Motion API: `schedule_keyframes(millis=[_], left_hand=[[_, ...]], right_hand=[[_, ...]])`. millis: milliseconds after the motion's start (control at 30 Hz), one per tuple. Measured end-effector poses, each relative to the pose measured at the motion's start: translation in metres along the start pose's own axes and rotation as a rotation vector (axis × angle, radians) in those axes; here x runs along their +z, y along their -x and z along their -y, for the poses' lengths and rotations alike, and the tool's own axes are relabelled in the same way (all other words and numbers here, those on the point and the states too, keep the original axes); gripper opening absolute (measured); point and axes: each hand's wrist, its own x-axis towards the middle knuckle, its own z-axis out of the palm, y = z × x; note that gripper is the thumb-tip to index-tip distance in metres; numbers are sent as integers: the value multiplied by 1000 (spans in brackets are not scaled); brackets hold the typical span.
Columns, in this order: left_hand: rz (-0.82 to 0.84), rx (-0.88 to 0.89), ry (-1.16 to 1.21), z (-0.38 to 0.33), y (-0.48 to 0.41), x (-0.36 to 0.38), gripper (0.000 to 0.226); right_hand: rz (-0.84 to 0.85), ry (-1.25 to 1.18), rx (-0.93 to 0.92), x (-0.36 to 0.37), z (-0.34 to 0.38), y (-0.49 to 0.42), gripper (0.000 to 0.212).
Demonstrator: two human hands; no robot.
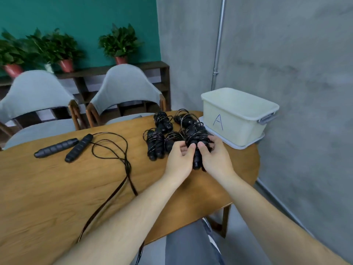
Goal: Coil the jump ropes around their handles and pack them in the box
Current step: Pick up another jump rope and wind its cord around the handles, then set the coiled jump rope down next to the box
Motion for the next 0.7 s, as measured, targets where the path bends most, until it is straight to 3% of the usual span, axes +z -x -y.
schedule_keyframes(millis=[267,500,700], left_hand=[[16,-21,-156,29,-6,31,50],[90,-11,-219,36,0,27,48],[58,60,-225,21,10,-10,39]], right_hand=[[30,123,78,8,-40,-19,51],[41,289,66,19,-46,-15,60],[-78,445,-60,22,-36,-4,62]])
